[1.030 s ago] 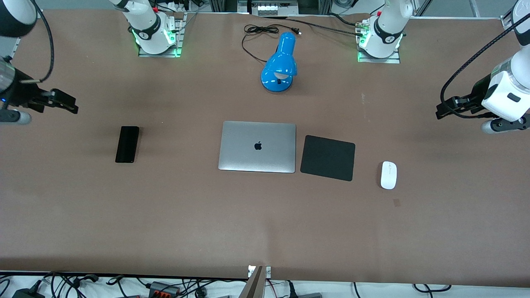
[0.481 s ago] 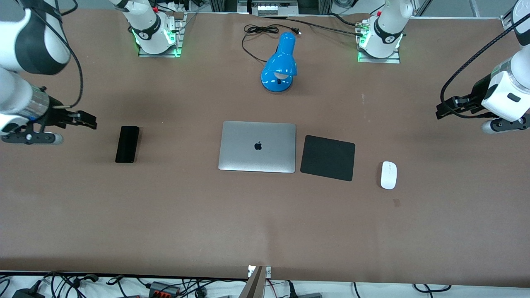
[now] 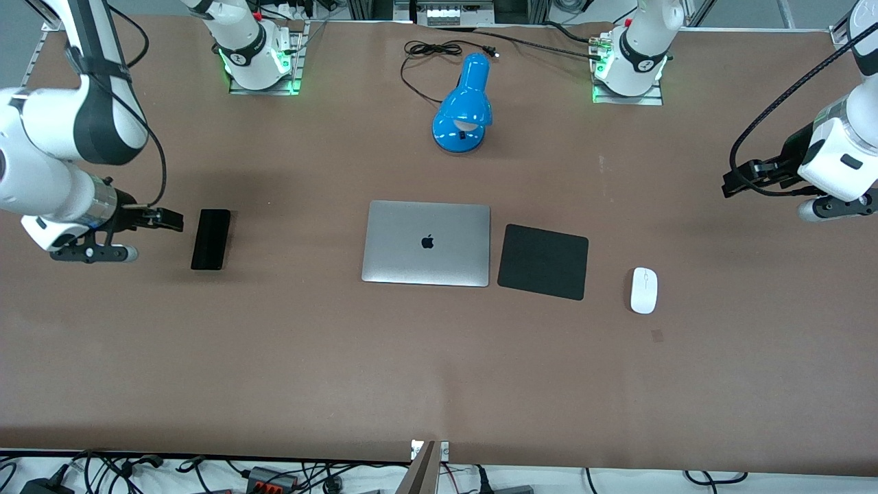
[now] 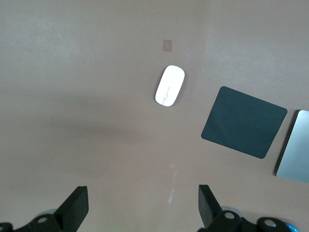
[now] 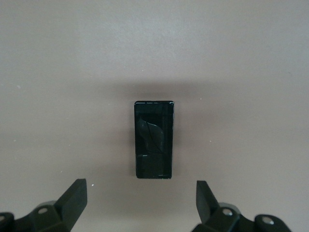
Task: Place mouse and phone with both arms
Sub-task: 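Move the right gripper down toward the black phone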
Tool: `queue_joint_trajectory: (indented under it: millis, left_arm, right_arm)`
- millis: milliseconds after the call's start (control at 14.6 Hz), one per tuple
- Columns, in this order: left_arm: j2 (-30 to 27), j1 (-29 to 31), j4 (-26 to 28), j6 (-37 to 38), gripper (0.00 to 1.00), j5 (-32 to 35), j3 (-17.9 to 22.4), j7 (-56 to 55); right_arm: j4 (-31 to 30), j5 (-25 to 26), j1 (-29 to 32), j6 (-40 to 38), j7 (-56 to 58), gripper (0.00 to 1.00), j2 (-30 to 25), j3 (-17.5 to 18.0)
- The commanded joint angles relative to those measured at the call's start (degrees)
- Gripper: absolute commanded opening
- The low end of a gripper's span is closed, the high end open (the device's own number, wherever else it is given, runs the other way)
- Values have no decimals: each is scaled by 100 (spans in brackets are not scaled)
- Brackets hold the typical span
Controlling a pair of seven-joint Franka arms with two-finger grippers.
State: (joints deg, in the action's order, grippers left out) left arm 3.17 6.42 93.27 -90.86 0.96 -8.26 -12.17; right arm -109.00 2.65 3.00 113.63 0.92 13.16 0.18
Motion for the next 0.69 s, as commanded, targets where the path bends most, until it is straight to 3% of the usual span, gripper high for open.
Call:
queue_joint_trajectory:
  millis: [0,618]
  left_arm:
    - [-35,52,-28,69,100,-105,-9,22]
    - [-35,52,-28,69,100,-105,-9,22]
  right_arm:
    - [-16,86,52,167,4,100,142,17]
    - [-86,78,175,458,4,100,398,26]
